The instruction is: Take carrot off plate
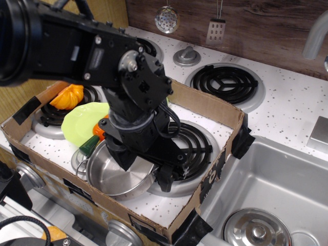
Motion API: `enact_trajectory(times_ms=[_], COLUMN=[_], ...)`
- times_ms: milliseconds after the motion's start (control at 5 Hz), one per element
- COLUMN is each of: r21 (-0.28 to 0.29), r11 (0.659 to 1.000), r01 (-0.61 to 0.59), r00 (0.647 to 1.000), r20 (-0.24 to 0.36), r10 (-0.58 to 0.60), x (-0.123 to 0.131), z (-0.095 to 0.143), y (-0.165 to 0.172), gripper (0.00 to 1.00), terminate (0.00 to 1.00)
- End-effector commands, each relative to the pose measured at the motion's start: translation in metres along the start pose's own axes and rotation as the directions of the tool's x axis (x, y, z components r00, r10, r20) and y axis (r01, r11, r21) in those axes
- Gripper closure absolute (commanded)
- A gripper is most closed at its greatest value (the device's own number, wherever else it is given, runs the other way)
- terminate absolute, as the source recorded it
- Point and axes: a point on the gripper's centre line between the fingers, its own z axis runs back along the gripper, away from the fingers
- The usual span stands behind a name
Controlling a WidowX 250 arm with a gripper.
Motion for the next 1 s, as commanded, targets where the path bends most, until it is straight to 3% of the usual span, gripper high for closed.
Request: enact_trajectory(times_ms=[0,200,400,600,800], r21=[0.000,0.005,0.060,0.161,0.224], r11=[1.000,0.999,0.994,0.977,0.964], r01=[0.000,0.040,0.092,0.140,0.144], r00=[1.000,0.999,0.995,0.990,0.988], r20=[0.000,-0.018,-0.027,0.002,0.031], r10=[0.000,-0.040,-0.091,-0.142,-0.154], x=[0.000,0.016,0.037,0.061,0.083], z=[0.000,0.008,0.019,0.029,0.028], y=[0.000,0.010,0.031,0.053,0.075], gripper=[0.00,0.00,0.00,0.00,0.00], terminate=[0.00,0.00,0.00,0.00,0.00])
